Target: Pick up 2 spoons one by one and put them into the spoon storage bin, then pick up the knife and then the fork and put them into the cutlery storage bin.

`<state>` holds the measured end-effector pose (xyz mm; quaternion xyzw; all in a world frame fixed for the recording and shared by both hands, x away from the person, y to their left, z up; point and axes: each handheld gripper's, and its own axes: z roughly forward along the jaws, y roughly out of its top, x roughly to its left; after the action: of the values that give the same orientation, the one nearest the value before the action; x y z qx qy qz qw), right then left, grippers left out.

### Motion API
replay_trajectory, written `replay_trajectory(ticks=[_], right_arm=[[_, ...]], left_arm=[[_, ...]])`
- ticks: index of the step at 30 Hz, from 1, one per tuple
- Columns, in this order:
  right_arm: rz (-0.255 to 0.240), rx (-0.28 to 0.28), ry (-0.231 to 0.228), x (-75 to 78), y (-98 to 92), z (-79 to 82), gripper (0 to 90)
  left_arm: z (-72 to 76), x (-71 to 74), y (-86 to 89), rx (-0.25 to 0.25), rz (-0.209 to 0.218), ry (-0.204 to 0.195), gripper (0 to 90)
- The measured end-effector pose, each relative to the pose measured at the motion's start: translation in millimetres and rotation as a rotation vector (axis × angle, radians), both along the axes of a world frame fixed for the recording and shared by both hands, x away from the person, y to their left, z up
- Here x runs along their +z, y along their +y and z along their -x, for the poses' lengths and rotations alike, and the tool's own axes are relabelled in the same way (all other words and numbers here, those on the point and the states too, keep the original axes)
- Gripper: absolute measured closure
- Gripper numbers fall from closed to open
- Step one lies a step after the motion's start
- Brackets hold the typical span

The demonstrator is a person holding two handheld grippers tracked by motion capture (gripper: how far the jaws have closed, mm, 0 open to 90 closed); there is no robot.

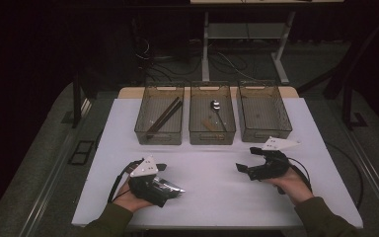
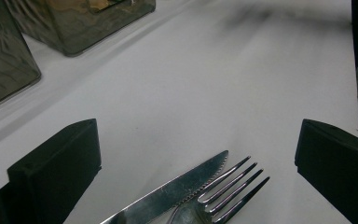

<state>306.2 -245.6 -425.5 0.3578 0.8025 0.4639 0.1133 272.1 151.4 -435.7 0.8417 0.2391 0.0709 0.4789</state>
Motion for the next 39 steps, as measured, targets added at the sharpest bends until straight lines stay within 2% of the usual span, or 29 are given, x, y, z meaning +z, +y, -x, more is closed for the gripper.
replay_trajectory(ticks=[7, 17, 25, 28, 31, 34, 37, 39], right_arm=[[-0.014, -0.005, -0.015, -8.1, -14.1, 20.5, 13.6], [0.004, -0.02, -0.017, -16.9, -30.8, 40.3, 13.7], [0.014, -0.027, -0.021, -19.6, -40.0, 49.0, 13.6], [0.013, -0.031, -0.024, -19.6, -42.0, 49.9, 13.7], [0.011, -0.03, -0.018, -19.9, -42.0, 49.2, 13.7], [0.015, -0.027, -0.015, -20.1, -41.2, 49.5, 13.7], [0.015, -0.026, -0.016, -20.0, -40.2, 48.8, 13.6], [0.016, -0.023, -0.015, -20.3, -39.5, 48.3, 13.6]], left_arm=[[0.3, 2.1, 1.1, 0.011, -0.003, -0.003, 0.0], [0.5, 3.0, 2.1, 0.018, -0.021, -0.002, 2.5], [4.4, 6.1, 12.8, 0.042, -0.039, -0.006, 11.3], [8.1, 6.4, 21.2, 0.059, -0.043, 0.008, 15.7], [11.7, 7.0, 28.1, 0.066, -0.046, 0.022, 23.7], [15.1, 5.8, 31.9, 0.051, -0.06, 0.043, 39.1], [16.2, 1.1, 33.1, 0.033, -0.115, 0.08, 60.6], [15.4, -1.6, 34.4, 0.018, -0.16, 0.101, 71.4]])
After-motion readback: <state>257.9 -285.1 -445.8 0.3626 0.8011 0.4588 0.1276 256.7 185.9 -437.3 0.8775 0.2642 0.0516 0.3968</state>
